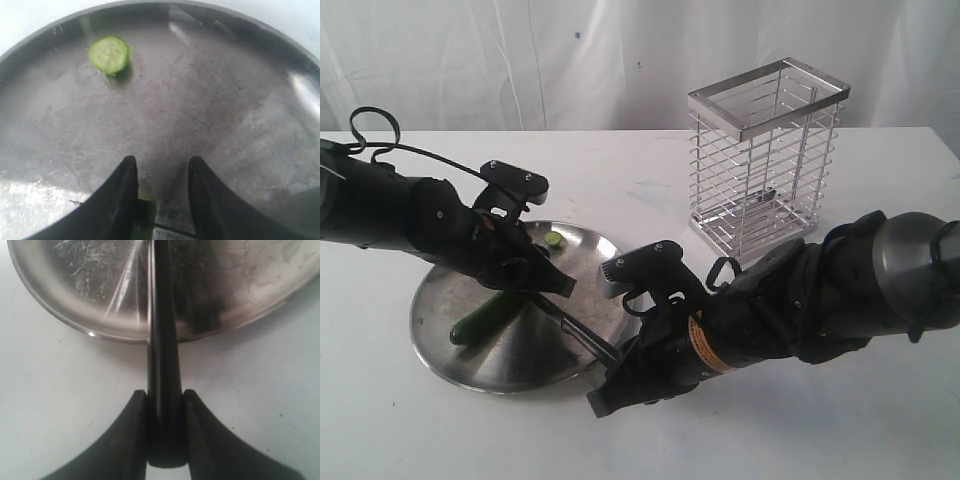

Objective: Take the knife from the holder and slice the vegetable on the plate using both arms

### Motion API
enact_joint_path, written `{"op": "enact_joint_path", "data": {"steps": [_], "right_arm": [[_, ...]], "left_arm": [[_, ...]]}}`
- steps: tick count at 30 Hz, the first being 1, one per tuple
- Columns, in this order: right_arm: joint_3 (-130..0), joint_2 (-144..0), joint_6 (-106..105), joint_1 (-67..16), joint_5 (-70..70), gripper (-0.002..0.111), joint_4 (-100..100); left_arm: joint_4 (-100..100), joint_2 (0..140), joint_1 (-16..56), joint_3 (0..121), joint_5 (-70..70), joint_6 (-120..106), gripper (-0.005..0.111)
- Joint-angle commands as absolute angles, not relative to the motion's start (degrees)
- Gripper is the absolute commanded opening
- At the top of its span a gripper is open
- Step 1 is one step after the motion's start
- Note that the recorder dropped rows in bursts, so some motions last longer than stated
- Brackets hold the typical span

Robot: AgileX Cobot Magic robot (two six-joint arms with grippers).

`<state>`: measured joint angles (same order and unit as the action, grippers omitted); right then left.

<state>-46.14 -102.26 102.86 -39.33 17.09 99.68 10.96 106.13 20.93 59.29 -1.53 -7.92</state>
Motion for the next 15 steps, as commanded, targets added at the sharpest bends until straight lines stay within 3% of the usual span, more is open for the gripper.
{"op": "enact_joint_path", "data": {"steps": [1, 15], "right_arm": [[-46.2, -102.1, 102.1, -39.3, 16.4, 0.0, 99.9], [-46.2, -102.1, 102.1, -39.3, 16.1, 0.0, 99.9]], "left_arm": [[9.5, 102.9, 21.2, 58.7, 0.0, -8.0, 0.039], [7.0, 98.4, 18.0, 58.7, 3.0, -8.7, 0.039]]}}
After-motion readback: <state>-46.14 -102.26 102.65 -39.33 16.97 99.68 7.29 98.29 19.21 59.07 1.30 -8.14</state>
